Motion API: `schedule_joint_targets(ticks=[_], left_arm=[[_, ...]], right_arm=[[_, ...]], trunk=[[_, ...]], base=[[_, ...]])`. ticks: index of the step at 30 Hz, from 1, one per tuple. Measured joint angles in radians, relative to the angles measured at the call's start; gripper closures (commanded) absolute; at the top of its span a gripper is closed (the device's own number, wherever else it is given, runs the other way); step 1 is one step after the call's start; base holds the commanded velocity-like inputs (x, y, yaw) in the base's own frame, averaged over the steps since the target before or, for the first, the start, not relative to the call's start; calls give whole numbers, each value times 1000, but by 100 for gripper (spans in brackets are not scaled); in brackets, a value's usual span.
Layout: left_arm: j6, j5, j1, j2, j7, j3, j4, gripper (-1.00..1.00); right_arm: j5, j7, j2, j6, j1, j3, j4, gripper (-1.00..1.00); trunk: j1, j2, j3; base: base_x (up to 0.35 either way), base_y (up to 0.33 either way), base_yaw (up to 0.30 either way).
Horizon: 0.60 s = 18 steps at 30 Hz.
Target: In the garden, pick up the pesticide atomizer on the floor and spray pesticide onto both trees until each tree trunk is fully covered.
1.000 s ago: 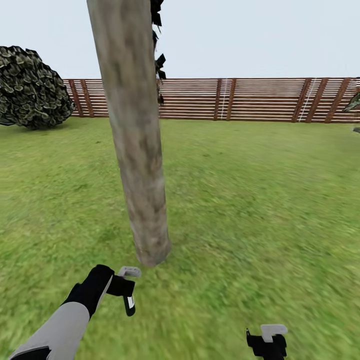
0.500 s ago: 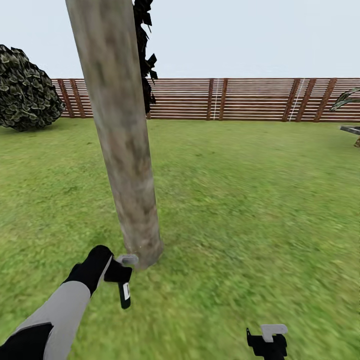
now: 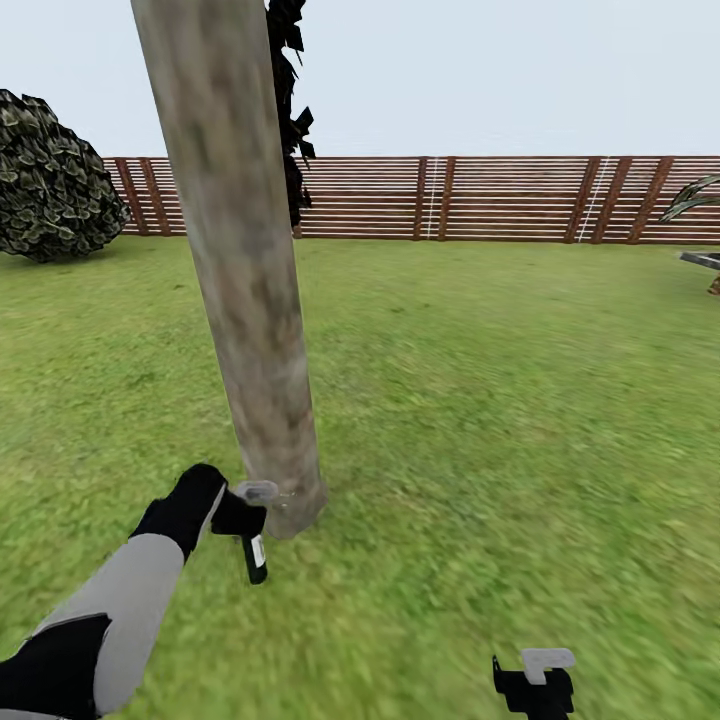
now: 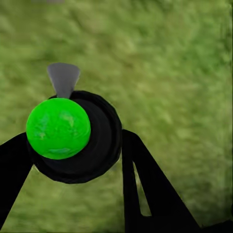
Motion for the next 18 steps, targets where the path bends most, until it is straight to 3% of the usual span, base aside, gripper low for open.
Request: schedule_joint_targets(ticks=[4,7,9,10,12,14,16,18], left_arm=[[10,-16,-50,-54,5,-8,0,100],[20,-32,-59,-16,9,-6,-9,100],[24,-30,-60,43,9,-4,-25,100],[26,-24,-60,46,7,-4,-27,100],[27,-16,-61,40,7,-5,-28,100],[34,-1,-109,-14,4,-4,-29,100],[36,-19,-146,-25,8,-8,-28,100],[40,-25,-163,-17,9,-7,-28,100]], right_arm=[[0,0,0,0,0,0,0,-100],[0,0,1,0,0,0,0,-100],[0,-1,2,0,0,0,0,-100],[0,0,2,0,0,0,0,-100],[0,-1,2,0,0,0,0,-100],[0,0,2,0,0,0,0,-100],[0,0,2,0,0,0,0,-100],[0,0,1,0,0,0,-1,-100]], trunk=[[0,0,0],[0,0,0],[0,0,0],[0,0,0],[0,0,0],[0,0,0],[0,0,0],[0,0,0]], base=[[0,0,0],[0,0,14],[0,0,214],[0,0,255],[0,0,186],[0,0,42],[0,0,13],[0,0,3]])
